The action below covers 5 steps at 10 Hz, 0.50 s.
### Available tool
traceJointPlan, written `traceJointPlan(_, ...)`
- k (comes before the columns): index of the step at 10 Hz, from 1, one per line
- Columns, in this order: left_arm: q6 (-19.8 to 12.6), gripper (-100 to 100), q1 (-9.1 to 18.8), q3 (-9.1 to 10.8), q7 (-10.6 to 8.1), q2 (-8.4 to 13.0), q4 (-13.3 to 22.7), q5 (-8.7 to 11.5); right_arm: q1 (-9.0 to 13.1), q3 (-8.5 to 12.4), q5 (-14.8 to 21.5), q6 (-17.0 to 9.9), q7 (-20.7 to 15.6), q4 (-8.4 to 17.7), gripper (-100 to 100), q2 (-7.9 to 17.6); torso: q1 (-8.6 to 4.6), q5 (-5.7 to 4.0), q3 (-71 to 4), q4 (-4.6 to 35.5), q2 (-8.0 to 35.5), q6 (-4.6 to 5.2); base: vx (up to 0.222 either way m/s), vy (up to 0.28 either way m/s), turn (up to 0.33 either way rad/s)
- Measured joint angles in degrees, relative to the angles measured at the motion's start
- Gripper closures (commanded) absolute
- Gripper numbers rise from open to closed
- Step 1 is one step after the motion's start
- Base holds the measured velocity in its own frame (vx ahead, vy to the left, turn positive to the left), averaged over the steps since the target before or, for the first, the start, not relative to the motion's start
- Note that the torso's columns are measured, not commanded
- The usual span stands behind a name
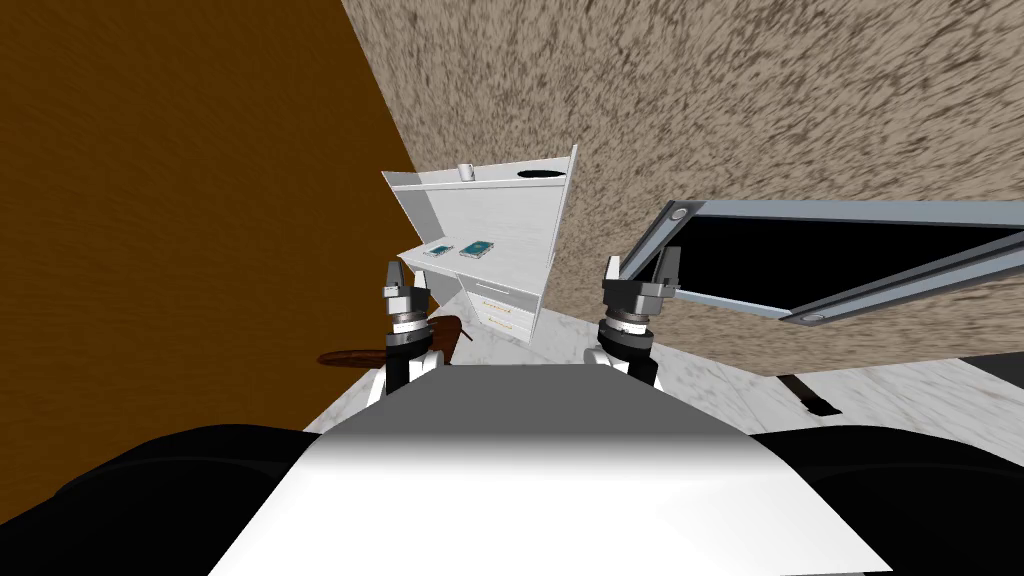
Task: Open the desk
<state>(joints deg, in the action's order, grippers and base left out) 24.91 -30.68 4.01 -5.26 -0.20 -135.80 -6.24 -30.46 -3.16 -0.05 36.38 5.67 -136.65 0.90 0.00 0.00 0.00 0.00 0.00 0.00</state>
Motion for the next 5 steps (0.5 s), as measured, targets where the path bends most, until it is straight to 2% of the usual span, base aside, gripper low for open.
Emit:
traceJointPlan(2, 0.0, 0, 0.0, 0.00, 0.00, 0.0, 0.0, 0.0, 0.0, 0.0, 0.0, 0.0, 0.0, 0.0, 0, 0.0, 0.00, 0.00, -12.0, 6.0, 6.0, 0.00, 0.000, 0.000, 0.000)
traceJointPlan(5, 0.0, 0, 0.0, 0.00, 0.00, 0.0, 0.0, 0.0, 0.0, 0.0, 0.0, 0.0, 0.0, 0.0, 0, 0.0, 0.00, 0.00, -36.9, 18.5, 18.5, 0.00, 0.000, 0.000, 0.000)
